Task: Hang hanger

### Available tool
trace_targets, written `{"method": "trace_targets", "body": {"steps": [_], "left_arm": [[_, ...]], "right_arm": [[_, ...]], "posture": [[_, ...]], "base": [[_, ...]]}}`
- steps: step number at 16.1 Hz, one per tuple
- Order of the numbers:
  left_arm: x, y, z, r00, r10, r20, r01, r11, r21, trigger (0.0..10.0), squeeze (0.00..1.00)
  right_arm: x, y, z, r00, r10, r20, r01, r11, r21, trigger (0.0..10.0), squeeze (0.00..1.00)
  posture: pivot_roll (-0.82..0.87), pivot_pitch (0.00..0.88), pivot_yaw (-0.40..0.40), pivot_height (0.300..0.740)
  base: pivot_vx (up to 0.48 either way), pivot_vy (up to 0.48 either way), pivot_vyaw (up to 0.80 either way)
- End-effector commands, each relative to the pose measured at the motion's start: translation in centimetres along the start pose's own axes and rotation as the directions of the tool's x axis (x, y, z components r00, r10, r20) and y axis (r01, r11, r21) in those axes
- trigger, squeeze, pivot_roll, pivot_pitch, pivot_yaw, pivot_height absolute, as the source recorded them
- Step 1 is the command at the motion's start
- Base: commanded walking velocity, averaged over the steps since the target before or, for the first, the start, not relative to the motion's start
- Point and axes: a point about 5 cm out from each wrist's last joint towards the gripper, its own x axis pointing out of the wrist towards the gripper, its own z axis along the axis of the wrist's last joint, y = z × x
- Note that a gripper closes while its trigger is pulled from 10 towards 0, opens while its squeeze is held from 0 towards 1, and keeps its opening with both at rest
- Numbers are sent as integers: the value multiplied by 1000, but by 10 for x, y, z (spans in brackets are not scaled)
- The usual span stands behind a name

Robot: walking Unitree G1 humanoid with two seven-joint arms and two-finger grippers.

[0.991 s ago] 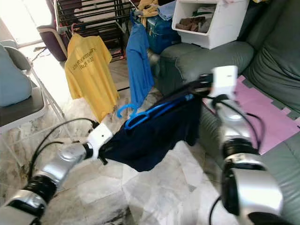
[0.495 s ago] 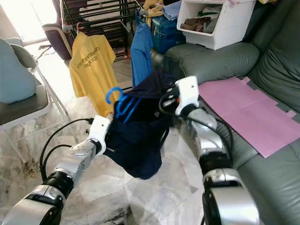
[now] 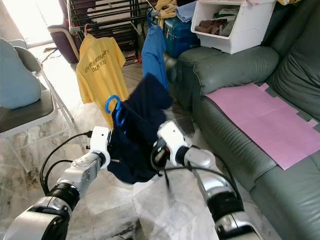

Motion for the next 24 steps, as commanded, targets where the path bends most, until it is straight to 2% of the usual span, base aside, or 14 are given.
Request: {"method": "trace_targets", "body": {"steps": [1,2,3,6,10,12,13,15,16,18,19,20,23,24], "left_arm": [[0,15,20,996,69,56,-67,997,-32,0,0],[-1,18,19,996,76,48,-75,997,-20,0,0],[-2,23,19,994,100,47,-99,995,-21,0,0],[-4,34,22,985,167,50,-165,985,-46,0,0],[-5,39,24,982,180,62,-177,983,-52,0,0],[-7,39,28,990,102,101,-113,987,117,0,0],[-9,37,27,996,-20,86,0,976,218,0,0],[-16,42,15,990,-137,-26,134,888,440,0,0],[-19,49,9,985,-150,-90,175,852,494,0,0],[-26,62,8,970,-185,-155,241,792,561,0,0],[-27,64,8,968,-189,-164,250,779,575,0,0],[-29,65,7,955,-217,-200,295,731,615,0,0],[-27,53,7,936,-268,-229,352,667,657,0,0],[-26,44,4,915,-316,-249,398,622,674,0,0]], "right_arm": [[-3,2,-10,998,-14,-66,12,999,-36,10000,0],[-6,-5,-12,992,-100,-81,95,993,-63,10000,0],[-7,-11,-12,985,-160,-70,157,987,-44,10000,1000],[-11,-12,-10,980,-193,-38,192,981,-41,10000,1000],[-17,8,-14,998,8,-61,-15,992,-122,10000,1000],[-21,-6,0,999,-42,26,45,988,-147,10000,1000],[-27,-20,10,993,-99,70,111,974,-197,10000,1000],[-36,-34,12,989,-131,64,143,956,-256,10000,1000],[-41,-38,12,991,-118,56,129,950,-283,10000,1000],[-51,-42,13,999,-39,19,43,932,-361,10000,1000],[-53,-42,12,1000,-15,4,16,926,-378,10000,1000],[-57,-39,10,998,52,-44,-66,913,-402,10000,1000],[-62,-39,4,983,143,-111,-175,908,-382,10000,1000],[-63,-42,3,979,148,-137,-192,897,-398,10000,1000]], "posture": [[-136,0,83,740],[-135,0,83,740],[-135,0,83,740],[-133,0,85,740],[-137,0,83,740],[-137,0,82,740],[-137,0,84,740],[-131,0,88,740],[-130,0,90,740],[-133,0,94,740],[-133,0,93,740],[-132,0,94,740],[-135,0,96,740],[-137,0,96,740]], "base": [[0,0,0],[0,0,0],[0,0,0],[0,0,0],[0,0,0],[0,0,0],[0,0,0],[0,0,0],[0,0,0],[0,0,0],[0,0,0],[0,0,0],[0,0,0],[0,0,0]]}}
